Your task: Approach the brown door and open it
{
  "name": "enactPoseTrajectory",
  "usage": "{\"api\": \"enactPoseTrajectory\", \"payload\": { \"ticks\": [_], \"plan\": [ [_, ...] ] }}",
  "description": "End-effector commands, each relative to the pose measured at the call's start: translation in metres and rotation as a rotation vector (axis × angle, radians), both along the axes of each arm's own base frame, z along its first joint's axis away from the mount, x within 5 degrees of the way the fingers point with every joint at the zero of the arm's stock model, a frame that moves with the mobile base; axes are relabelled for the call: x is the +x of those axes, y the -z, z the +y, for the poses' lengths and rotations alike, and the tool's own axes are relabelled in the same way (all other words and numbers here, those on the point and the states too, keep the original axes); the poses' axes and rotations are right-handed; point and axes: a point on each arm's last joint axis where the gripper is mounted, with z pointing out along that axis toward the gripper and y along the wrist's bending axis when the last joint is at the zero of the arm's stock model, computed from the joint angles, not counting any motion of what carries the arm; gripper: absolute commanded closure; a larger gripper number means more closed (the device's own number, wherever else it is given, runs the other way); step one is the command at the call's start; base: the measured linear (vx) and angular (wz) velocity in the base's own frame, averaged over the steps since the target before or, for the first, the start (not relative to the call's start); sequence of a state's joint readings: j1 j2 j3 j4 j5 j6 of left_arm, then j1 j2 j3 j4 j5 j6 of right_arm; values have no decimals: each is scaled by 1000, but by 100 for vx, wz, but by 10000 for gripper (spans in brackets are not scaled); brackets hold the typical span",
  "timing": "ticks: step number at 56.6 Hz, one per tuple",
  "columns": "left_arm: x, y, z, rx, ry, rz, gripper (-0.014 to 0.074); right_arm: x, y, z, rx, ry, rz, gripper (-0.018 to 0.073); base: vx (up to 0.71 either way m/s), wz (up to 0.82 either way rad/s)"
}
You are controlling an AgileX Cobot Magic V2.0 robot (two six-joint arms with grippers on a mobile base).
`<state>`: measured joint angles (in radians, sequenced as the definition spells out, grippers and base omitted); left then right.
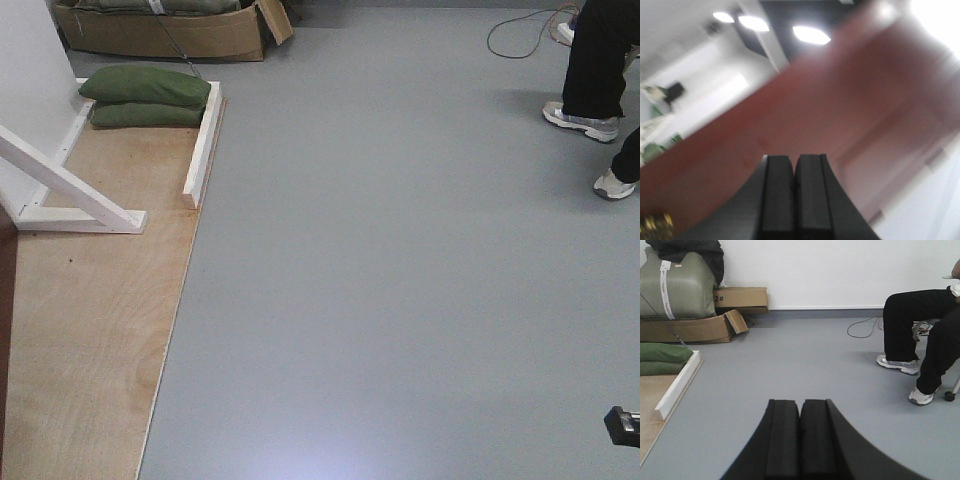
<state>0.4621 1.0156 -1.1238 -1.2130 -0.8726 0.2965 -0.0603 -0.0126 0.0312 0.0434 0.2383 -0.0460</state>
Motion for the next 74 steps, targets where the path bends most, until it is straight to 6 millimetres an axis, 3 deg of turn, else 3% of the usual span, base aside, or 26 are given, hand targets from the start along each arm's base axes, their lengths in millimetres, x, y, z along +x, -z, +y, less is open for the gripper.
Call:
{"api": "enactPoseTrajectory", "payload": {
  "ticks": [1,9,21,37,48,74],
  "plan": [
    [-5,-21,5,34,-76,-62,603,0,-6,-1,-14,8,-88,559,0,0],
    [10,-39,29,54,-133,-67,603,0,-6,-1,-14,8,-88,559,0,0],
    [21,-51,82,7,-208,-109,603,0,-6,-1,-14,8,-88,559,0,0],
    [30,-35,130,-139,-165,-163,603,0,-6,-1,-14,8,-88,559,0,0],
    [42,-20,145,-192,-109,-142,603,0,-6,-1,-14,8,-88,559,0,0],
    [69,-23,137,-169,192,-45,603,0,-6,-1,-14,8,-88,559,0,0]
  ]
}}
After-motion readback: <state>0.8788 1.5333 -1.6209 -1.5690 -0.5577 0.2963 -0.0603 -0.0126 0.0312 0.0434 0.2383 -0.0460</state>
